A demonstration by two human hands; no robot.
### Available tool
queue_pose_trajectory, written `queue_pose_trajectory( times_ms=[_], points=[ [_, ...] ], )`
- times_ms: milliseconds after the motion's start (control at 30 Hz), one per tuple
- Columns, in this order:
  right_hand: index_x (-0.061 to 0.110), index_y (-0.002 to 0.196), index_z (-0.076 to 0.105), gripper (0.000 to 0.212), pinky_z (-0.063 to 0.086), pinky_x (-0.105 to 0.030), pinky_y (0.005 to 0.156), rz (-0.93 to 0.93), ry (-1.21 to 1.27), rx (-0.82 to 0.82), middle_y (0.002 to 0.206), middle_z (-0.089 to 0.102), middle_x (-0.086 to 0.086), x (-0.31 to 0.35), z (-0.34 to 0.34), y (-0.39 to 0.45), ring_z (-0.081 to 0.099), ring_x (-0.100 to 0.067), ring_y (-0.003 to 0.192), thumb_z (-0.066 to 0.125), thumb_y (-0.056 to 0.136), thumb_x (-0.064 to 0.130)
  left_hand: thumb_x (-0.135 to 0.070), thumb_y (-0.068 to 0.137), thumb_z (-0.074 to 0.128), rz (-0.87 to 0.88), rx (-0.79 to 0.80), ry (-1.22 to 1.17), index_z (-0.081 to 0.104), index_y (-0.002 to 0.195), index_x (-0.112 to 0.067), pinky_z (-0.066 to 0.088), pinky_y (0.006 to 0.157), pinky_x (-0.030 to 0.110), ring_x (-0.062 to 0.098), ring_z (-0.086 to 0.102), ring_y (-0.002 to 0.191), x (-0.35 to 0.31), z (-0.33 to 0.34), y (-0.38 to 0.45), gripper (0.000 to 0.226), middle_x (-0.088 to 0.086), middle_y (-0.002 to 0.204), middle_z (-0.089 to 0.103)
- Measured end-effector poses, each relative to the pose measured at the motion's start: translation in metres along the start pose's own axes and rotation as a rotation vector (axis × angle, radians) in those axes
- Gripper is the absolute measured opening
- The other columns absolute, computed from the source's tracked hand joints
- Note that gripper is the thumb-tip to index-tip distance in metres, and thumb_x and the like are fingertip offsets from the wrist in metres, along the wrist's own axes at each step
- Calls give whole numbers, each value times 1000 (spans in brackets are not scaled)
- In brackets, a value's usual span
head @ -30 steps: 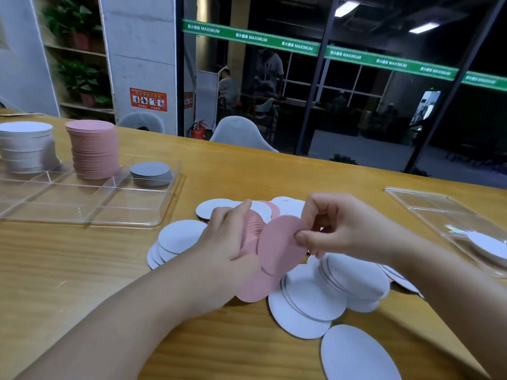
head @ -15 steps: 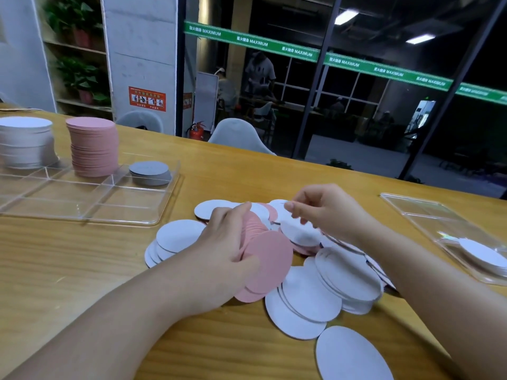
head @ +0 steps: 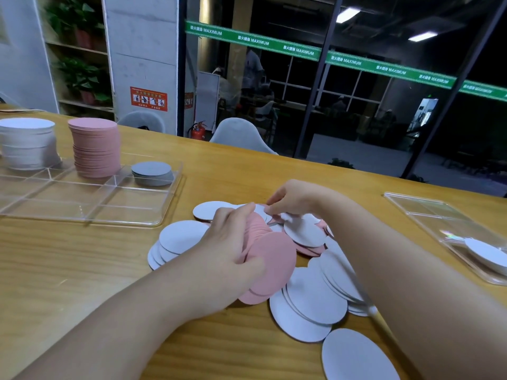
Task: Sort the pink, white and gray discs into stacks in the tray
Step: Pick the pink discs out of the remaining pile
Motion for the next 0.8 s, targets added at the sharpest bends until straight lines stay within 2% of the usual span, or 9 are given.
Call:
queue_pose_trajectory(
  times_ms=[100, 233, 333, 433, 533, 633, 700, 800],
  points=[
    [19, 85, 73, 21, 37, -27, 63, 10, -9, -2, 73, 60, 1, 3, 0, 0, 43, -17, 64, 64, 82, 38, -11, 91, 51, -7, 8, -4, 9, 145, -22, 17, 74, 3, 13, 22, 134, -1, -1, -1, 69, -1, 148, 13],
    [15, 68, 68, 23, 36, -23, 55, 1, 33, -19, 59, 57, 2, 6, 0, -4, 42, -13, 54, 64, 84, 31, -11, 92, 51, -6, 9, -3, 9, 145, -22, 17, 74, 2, 12, 22, 134, -2, -2, -1, 68, -2, 149, 13],
    [12, 71, 70, 19, 44, -20, 58, -12, 161, -102, 61, 65, 1, 1, 1, -5, 52, -11, 55, 65, 85, 24, -11, 92, 51, -9, 13, -9, 10, 145, -22, 17, 74, 3, 13, 22, 135, -1, -1, -1, 68, -1, 149, 12],
    [13, 77, 70, 14, 51, -29, 71, -1, 260, -227, 70, 68, -5, -11, 0, -5, 55, -14, 61, 66, 86, 23, -11, 91, 52, 0, 12, -6, 11, 145, -22, 18, 73, 3, 13, 24, 134, 1, -1, -1, 68, -2, 149, 13],
    [11, 84, 68, 13, 52, -32, 77, -22, 312, -344, 81, 69, -8, -23, -4, -13, 57, -13, 61, 62, 89, 22, -12, 91, 52, 6, 12, 0, 13, 145, -22, 21, 70, -1, 13, 26, 132, 3, 0, 0, 68, -2, 148, 15],
    [12, 85, 64, 12, 53, -33, 77, -66, 381, -440, 78, 67, -3, -33, -9, -26, 58, -9, 59, 58, 92, 19, -13, 91, 52, 6, 23, -7, 12, 145, -23, 20, 72, -1, 12, 25, 132, 5, 1, 0, 68, -3, 148, 15],
    [15, 83, 62, 10, 55, -31, 76, -100, 485, -498, 74, 65, 1, -38, -11, -37, 59, -9, 60, 57, 92, 17, -18, 92, 50, -3, 41, -29, 7, 146, -29, 27, 72, 1, 6, 27, 126, 9, 1, 0, 70, -10, 146, 12],
    [15, 83, 61, 10, 56, -26, 71, -198, 603, -516, 72, 65, 3, -42, -10, -64, 61, -8, 60, 57, 91, 11, -33, 89, 47, -25, 83, -72, 0, 145, -40, 32, 68, -4, -6, 24, 113, 14, 2, 0, 73, -29, 130, 10]
  ],
)
Point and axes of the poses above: each hand's wrist, its own y-axis towards the middle knuckle, its own z-axis out of the palm, x = y × z, the point moved 1 cm from there along y, towards the middle knuckle
